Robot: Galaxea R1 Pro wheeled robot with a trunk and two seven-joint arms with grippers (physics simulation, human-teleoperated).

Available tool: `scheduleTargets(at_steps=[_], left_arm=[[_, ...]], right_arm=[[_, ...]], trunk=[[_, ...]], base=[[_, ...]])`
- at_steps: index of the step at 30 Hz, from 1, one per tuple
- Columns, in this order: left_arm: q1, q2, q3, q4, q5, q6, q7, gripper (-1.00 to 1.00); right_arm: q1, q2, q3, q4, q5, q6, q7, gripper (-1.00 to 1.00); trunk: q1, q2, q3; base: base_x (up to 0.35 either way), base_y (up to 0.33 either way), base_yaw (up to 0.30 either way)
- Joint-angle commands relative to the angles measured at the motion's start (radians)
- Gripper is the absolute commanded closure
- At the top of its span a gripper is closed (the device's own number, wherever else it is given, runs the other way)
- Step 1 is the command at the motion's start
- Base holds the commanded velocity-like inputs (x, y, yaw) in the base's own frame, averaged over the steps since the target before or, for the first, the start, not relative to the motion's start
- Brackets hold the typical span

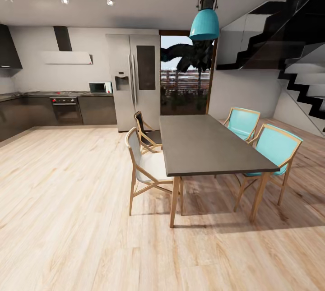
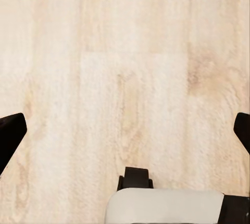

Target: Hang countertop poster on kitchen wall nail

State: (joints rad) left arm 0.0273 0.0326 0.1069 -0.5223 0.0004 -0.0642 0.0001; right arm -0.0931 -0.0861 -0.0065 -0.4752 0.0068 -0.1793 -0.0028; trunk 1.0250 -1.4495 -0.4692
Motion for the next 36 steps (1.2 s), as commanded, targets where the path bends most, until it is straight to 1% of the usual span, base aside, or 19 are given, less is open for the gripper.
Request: scheduleTargets(at_steps=[1, 4, 6, 9, 15, 22, 27, 29, 31, 36], left_arm=[[0.000, 0.000, 0.002, -0.001, 0.000, -0.009, 0.000, -1.00], [0.000, 0.001, 0.005, -0.001, 0.000, -0.028, 0.000, -1.00], [0.000, 0.001, 0.006, 0.000, 0.000, -0.033, 0.000, -1.00], [0.000, 0.001, 0.007, 0.001, 0.000, -0.037, 0.000, -1.00], [0.000, 0.001, 0.008, 0.001, 0.000, -0.038, 0.000, -1.00], [0.000, 0.001, 0.008, 0.001, 0.000, -0.039, 0.000, -1.00], [0.000, 0.001, 0.008, 0.001, 0.000, -0.039, 0.000, -1.00], [0.000, 0.004, 0.008, 0.001, 0.000, -0.039, 0.000, -1.00], [0.000, 0.013, 0.008, 0.001, 0.000, -0.039, -0.001, -1.00], [0.000, 0.019, 0.008, 0.001, 0.001, -0.040, -0.003, -1.00]], right_arm=[[0.000, 0.000, -0.001, 0.000, 0.000, -0.003, 0.000, -1.00], [-0.001, 0.000, -0.001, -0.001, 0.000, -0.004, 0.000, -1.00], [-0.001, 0.000, -0.001, -0.002, 0.001, -0.023, 0.000, -1.00], [-0.001, 0.000, 0.003, 0.000, 0.001, -0.095, 0.000, -1.00], [0.000, 0.000, 0.008, 0.004, 0.002, -0.146, 0.000, -1.00], [0.000, 0.002, 0.010, 0.004, 0.002, -0.153, 0.000, -1.00], [0.000, 0.011, 0.012, 0.012, 0.004, -0.153, 0.001, -1.00], [0.001, 0.016, 0.013, 0.014, 0.003, -0.153, 0.001, -1.00], [0.002, 0.017, 0.013, 0.015, 0.003, -0.152, 0.003, -1.00], [0.003, 0.018, 0.013, 0.017, 0.004, -0.154, 0.003, -1.00]], trunk=[[0.000, 0.000, -0.001], [0.000, 0.000, -0.001], [0.000, 0.000, -0.001], [0.000, 0.000, -0.001], [0.000, 0.000, -0.001], [0.000, 0.000, -0.002], [0.000, 0.000, -0.003], [0.000, 0.000, -0.004], [0.000, 0.000, -0.004], [0.000, 0.000, -0.005]], base=[[0.000, 0.000, 0.000], [0.000, 0.000, 0.005], [0.000, 0.000, 0.073], [0.000, 0.000, 0.174], [0.000, 0.000, 0.247], [0.000, 0.000, 0.278], [0.023, 0.000, 0.282], [0.227, 0.000, 0.221], [0.294, 0.000, 0.098], [0.323, 0.001, 0.159]])
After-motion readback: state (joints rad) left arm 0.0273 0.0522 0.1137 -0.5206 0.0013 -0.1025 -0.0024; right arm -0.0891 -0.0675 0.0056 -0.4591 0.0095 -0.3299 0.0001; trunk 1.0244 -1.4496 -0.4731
